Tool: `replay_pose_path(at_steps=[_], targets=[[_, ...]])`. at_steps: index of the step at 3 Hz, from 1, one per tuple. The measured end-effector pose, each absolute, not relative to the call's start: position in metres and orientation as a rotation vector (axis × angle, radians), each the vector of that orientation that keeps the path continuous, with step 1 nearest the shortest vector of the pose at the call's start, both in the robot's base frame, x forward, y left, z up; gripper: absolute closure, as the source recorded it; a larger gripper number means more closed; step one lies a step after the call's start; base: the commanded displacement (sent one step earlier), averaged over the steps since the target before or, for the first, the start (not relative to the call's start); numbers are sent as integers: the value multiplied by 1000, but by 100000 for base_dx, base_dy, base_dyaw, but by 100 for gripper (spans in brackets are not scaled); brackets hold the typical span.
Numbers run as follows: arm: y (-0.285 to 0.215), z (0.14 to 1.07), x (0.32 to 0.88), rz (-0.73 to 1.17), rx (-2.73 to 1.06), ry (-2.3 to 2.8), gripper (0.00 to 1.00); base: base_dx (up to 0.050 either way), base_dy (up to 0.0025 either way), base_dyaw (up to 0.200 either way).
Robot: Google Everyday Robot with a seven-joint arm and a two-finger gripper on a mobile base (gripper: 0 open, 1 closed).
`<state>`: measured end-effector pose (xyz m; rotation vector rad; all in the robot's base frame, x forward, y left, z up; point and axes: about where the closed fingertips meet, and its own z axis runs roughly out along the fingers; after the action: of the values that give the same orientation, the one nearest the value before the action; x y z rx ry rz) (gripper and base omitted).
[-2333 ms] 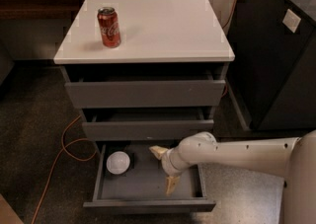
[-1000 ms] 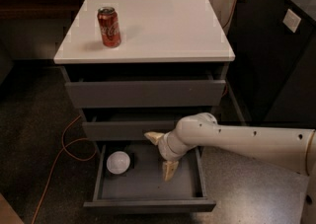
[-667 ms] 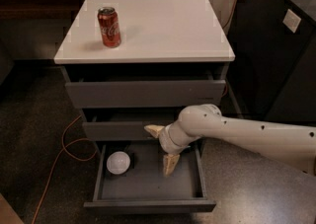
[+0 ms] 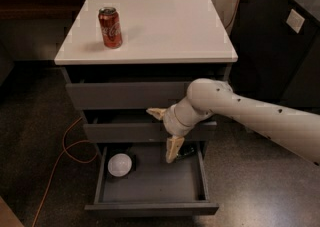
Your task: Place coke can into bottom drawer
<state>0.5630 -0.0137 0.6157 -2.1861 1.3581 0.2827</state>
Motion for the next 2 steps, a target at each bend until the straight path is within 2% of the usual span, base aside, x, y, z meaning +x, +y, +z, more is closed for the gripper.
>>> replay_pose_path(at_steps=[2], targets=[[-18, 722, 571, 101, -2182, 1437, 0, 0, 0, 0]])
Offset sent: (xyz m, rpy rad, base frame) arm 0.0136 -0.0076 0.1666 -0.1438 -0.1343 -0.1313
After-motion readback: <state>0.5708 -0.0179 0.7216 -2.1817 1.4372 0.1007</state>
